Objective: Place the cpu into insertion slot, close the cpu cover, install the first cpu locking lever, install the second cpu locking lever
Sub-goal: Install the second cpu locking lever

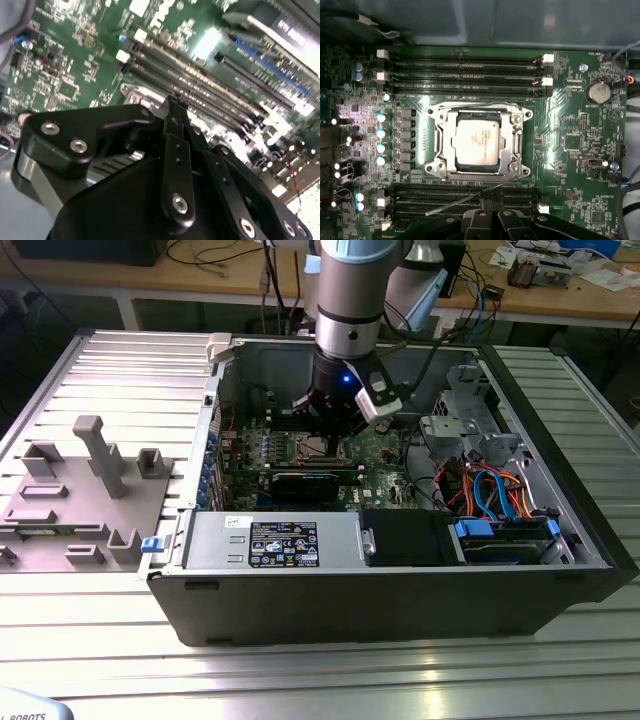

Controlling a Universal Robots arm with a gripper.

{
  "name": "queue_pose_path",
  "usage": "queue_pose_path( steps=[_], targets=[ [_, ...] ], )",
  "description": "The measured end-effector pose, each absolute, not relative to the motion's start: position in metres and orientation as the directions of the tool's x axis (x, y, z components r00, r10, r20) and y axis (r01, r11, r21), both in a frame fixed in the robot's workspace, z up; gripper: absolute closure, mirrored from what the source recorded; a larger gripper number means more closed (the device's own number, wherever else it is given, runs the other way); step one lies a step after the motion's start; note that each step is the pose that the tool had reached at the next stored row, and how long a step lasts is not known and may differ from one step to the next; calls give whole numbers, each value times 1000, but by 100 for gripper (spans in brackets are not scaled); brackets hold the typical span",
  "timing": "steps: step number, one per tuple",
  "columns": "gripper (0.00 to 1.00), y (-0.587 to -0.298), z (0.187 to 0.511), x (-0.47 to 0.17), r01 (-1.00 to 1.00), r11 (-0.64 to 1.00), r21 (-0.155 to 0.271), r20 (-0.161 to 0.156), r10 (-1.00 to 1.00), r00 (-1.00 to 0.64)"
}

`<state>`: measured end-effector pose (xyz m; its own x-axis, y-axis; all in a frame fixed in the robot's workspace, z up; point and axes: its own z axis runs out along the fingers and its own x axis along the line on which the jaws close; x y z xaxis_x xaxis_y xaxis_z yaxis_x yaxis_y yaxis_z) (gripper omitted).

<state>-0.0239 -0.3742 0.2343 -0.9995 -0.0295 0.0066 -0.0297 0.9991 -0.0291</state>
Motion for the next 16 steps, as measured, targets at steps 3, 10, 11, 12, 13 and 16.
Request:
queue_pose_path(
  steps=[3,10,11,12,13,16],
  targets=[
    [89,-376,234,-28,-30,999,19,5,-30,-1000],
    [89,-387,231,-48,-30,999,44,4,-30,-1000],
    [89,-388,230,-50,-30,999,45,4,-30,-1000],
    [89,-388,228,-54,-30,998,46,4,-30,-1000],
    [89,-388,225,-59,-30,998,47,4,-30,-1000],
    [89,-388,220,-69,-30,998,49,4,-30,-1000]
  ],
)
